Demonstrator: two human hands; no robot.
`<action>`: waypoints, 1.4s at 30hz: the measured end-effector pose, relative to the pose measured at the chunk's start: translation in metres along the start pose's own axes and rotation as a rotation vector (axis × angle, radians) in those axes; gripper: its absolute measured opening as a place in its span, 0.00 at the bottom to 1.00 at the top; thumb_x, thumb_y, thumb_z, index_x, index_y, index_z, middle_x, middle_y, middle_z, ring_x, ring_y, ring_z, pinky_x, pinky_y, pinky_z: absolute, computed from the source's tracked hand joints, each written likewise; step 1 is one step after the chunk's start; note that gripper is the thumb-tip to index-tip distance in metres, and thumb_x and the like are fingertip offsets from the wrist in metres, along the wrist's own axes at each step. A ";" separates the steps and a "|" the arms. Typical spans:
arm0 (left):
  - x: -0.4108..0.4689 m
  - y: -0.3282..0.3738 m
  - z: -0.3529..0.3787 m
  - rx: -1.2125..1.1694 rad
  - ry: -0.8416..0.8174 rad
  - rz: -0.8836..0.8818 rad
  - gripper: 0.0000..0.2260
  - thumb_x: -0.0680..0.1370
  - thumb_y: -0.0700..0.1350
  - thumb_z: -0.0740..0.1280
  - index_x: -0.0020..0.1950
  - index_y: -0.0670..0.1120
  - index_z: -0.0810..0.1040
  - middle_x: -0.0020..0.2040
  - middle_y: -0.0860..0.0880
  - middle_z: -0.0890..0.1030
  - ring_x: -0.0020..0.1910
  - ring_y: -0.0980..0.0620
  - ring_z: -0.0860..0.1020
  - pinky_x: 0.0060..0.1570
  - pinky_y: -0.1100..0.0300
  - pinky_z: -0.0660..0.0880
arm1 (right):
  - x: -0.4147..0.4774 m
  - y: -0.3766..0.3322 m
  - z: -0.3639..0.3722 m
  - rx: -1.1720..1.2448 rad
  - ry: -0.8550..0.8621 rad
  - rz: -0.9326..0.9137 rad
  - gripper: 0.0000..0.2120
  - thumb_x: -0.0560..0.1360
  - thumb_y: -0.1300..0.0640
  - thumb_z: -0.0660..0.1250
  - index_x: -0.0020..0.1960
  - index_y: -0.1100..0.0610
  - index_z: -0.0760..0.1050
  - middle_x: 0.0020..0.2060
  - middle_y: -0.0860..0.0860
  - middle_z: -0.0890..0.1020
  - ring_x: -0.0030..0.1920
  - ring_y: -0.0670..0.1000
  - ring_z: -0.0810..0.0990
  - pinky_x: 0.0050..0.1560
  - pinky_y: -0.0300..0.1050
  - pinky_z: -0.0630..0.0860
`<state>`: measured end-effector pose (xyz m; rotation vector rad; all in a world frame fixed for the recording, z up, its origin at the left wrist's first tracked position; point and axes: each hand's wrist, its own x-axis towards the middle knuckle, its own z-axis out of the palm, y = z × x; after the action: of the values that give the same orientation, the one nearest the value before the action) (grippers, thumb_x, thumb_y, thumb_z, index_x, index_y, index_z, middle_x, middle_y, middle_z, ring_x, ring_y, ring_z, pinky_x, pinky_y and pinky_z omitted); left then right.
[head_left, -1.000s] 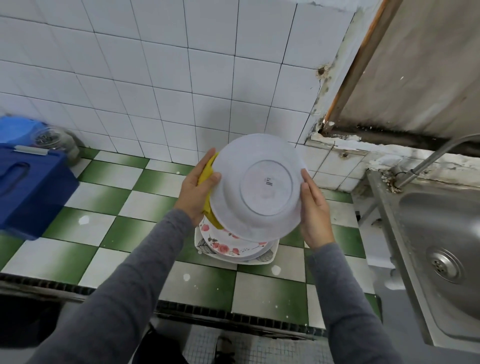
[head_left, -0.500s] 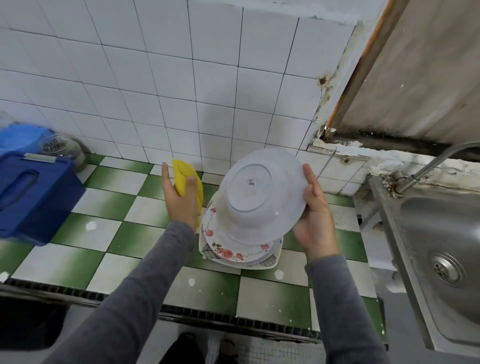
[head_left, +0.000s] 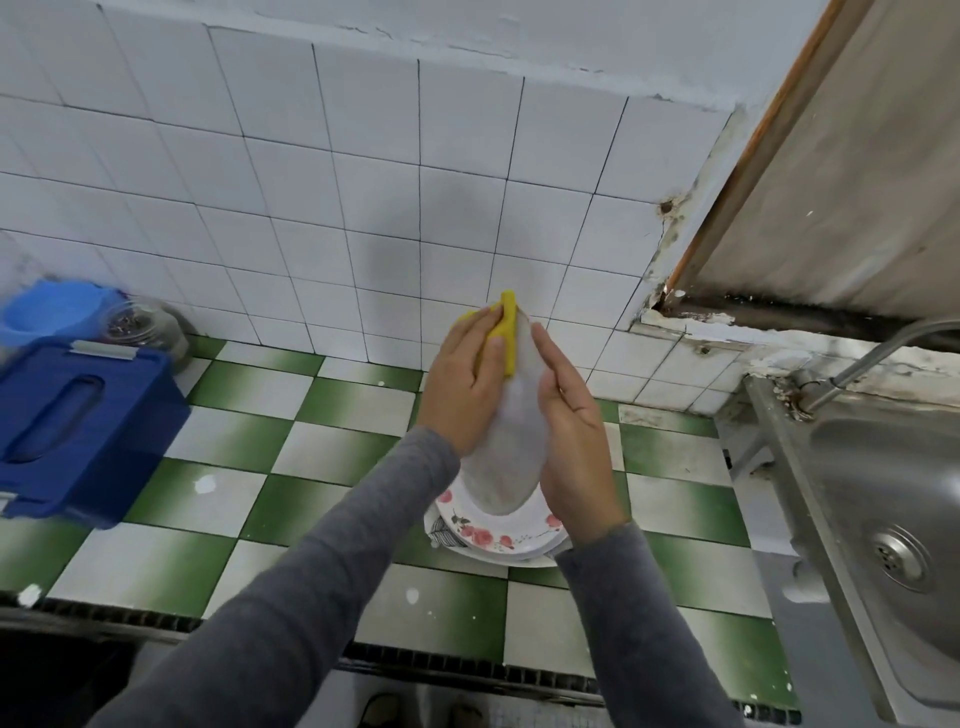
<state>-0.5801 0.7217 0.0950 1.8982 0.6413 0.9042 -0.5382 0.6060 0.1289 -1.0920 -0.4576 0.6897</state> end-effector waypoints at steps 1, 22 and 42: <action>0.005 0.000 -0.005 -0.023 0.013 -0.014 0.19 0.84 0.49 0.56 0.73 0.47 0.72 0.71 0.52 0.73 0.70 0.56 0.69 0.73 0.52 0.65 | -0.001 -0.001 0.003 0.015 -0.012 0.004 0.19 0.76 0.52 0.63 0.66 0.50 0.76 0.67 0.47 0.79 0.66 0.50 0.79 0.66 0.51 0.77; 0.005 -0.022 -0.053 -0.363 0.131 -0.382 0.15 0.85 0.49 0.58 0.69 0.50 0.76 0.65 0.52 0.77 0.65 0.53 0.74 0.67 0.57 0.70 | 0.003 -0.014 0.040 0.323 0.131 -0.056 0.14 0.84 0.58 0.57 0.67 0.51 0.75 0.63 0.48 0.82 0.62 0.49 0.81 0.63 0.48 0.78; 0.007 -0.013 -0.030 0.136 -0.105 0.284 0.23 0.83 0.51 0.52 0.76 0.45 0.68 0.76 0.48 0.67 0.77 0.52 0.62 0.75 0.48 0.61 | -0.007 0.002 0.052 0.075 0.130 -0.022 0.17 0.85 0.58 0.56 0.70 0.49 0.75 0.68 0.47 0.78 0.67 0.50 0.78 0.65 0.48 0.77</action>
<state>-0.6008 0.7478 0.0957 2.1817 0.3837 0.9484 -0.5779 0.6354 0.1477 -1.0525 -0.3292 0.6082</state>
